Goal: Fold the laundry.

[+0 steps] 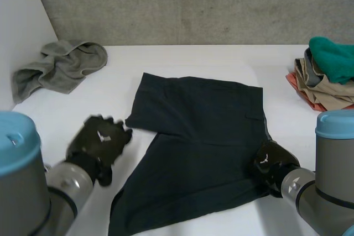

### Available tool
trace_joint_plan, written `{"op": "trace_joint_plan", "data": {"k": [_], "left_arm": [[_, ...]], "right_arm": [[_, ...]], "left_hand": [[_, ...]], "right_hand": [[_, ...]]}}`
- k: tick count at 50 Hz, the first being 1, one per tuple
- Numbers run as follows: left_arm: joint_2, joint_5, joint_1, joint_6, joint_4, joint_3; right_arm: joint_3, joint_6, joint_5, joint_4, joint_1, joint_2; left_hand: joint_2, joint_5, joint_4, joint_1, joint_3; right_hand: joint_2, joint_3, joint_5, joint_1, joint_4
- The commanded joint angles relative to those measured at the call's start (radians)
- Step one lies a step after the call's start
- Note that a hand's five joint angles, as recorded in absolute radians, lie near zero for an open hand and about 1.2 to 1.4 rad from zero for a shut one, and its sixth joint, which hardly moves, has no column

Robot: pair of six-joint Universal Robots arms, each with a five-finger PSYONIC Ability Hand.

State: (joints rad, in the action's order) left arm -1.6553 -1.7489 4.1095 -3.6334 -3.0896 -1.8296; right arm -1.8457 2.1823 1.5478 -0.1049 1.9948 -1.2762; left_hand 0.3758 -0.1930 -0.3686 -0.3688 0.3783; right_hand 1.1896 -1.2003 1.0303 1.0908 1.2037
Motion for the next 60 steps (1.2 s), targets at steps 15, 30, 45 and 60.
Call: {"op": "trace_joint_plan", "data": {"k": [15, 30, 45, 60], "left_arm": [[-0.282, 0.284, 0.149, 0.160, -0.170, 0.036], [-0.356, 0.282, -0.007, 0.222, -0.188, 0.104], [-0.435, 0.200, -0.106, 0.223, -0.192, 0.174], [-0.442, 0.052, -0.101, 0.217, -0.273, 0.179]], "right_arm": [[-0.001, 0.067, -0.031, 0.067, -0.005, 0.014], [-0.007, 0.068, -0.031, 0.068, -0.008, 0.014], [-0.021, 0.068, -0.031, 0.068, -0.010, 0.014], [-0.026, 0.067, -0.031, 0.068, -0.010, 0.014]], "left_hand": [[0.296, -0.304, -0.303, -0.303, 0.293], [0.307, -0.316, -0.315, -0.314, 0.305], [0.196, -0.204, -0.203, -0.203, 0.193], [1.021, -1.029, -1.028, -1.027, 1.018]], "right_hand": [[0.207, -0.196, 0.191, 0.306, 0.193], [0.207, -0.196, 0.191, 0.306, 0.193], [0.207, -0.196, 0.191, 0.306, 0.193], [0.207, -0.196, 0.191, 0.306, 0.193]]}}
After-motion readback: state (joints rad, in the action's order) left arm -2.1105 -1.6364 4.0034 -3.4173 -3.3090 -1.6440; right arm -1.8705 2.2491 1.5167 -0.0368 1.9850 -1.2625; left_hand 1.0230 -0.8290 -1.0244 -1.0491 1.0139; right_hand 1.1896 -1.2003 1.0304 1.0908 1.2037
